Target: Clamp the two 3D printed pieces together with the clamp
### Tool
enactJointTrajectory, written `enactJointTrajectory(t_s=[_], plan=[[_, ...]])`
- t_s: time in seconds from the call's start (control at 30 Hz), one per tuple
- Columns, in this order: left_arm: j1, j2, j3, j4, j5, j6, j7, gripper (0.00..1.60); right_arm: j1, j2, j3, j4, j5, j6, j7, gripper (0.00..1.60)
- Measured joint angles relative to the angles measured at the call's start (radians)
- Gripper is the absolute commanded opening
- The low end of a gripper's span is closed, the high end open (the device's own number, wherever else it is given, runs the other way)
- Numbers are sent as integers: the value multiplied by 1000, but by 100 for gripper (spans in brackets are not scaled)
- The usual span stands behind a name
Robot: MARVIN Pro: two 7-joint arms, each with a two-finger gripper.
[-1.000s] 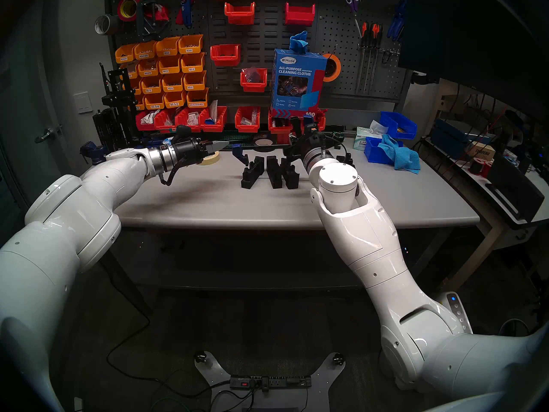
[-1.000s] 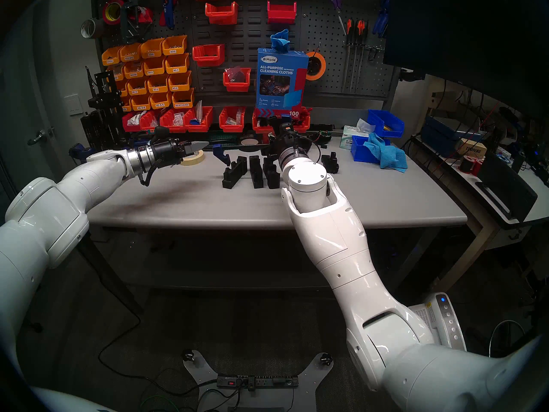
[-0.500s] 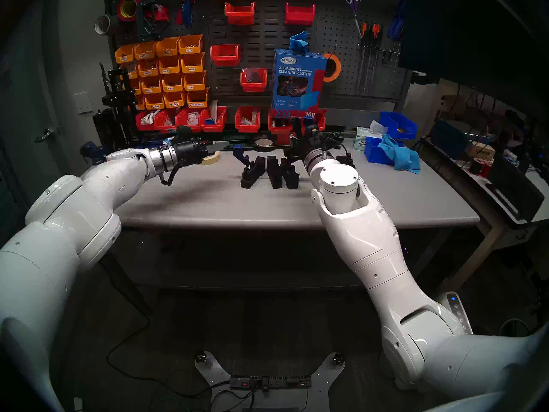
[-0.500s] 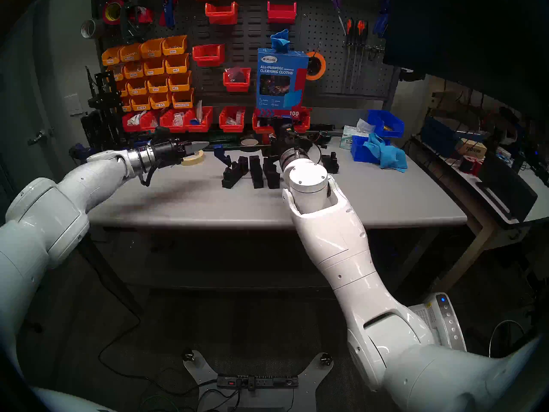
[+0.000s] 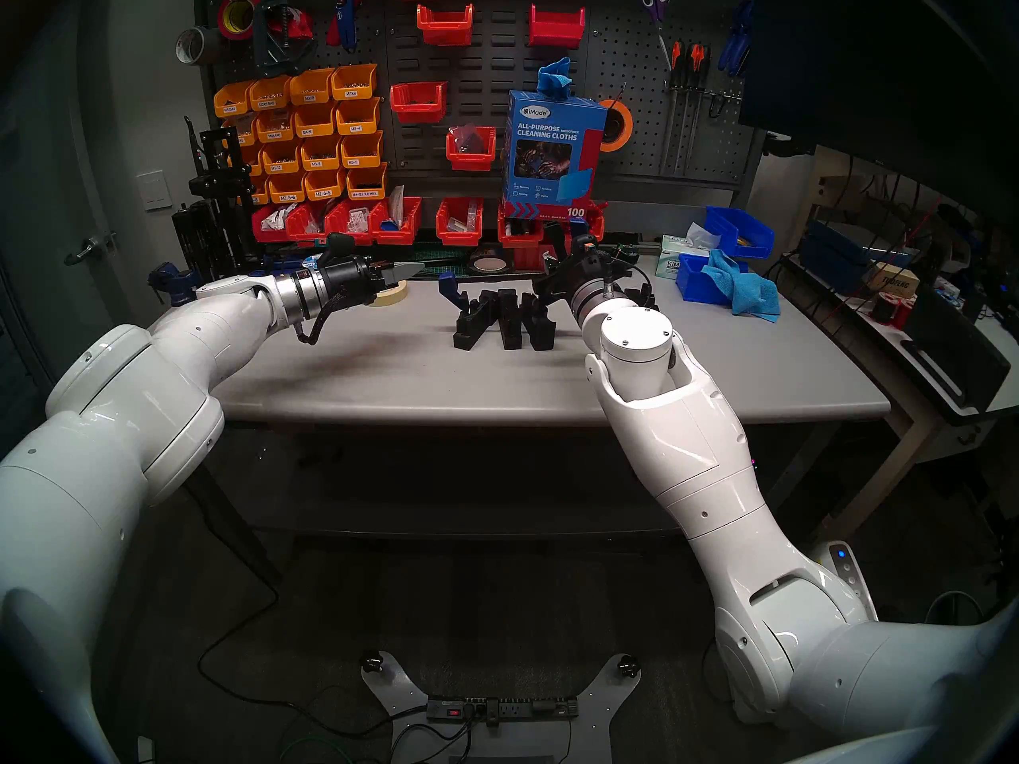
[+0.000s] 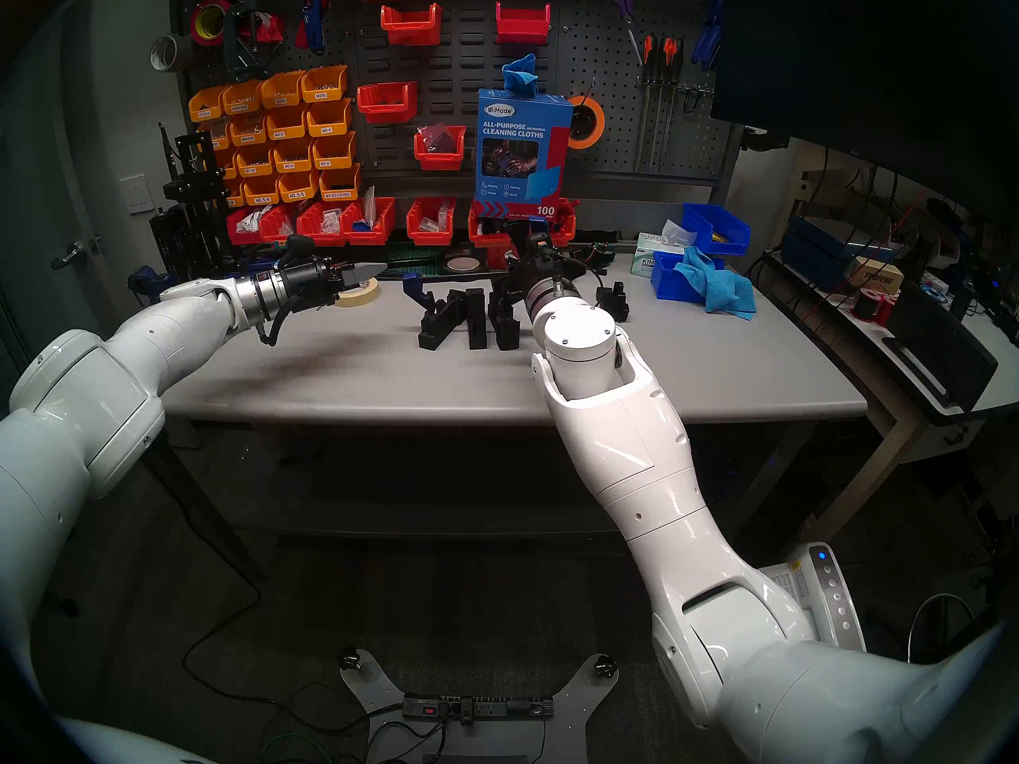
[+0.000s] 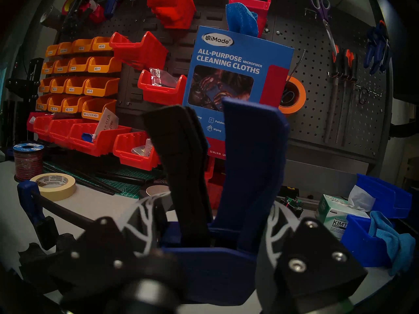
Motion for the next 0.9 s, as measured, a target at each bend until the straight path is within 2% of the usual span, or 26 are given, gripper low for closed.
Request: enactJointTrajectory(t_s=[0.9], plan=[[1, -3, -1, -2, 0, -3, -7, 0, -35, 34, 16, -51, 1, -1, 20, 0]])
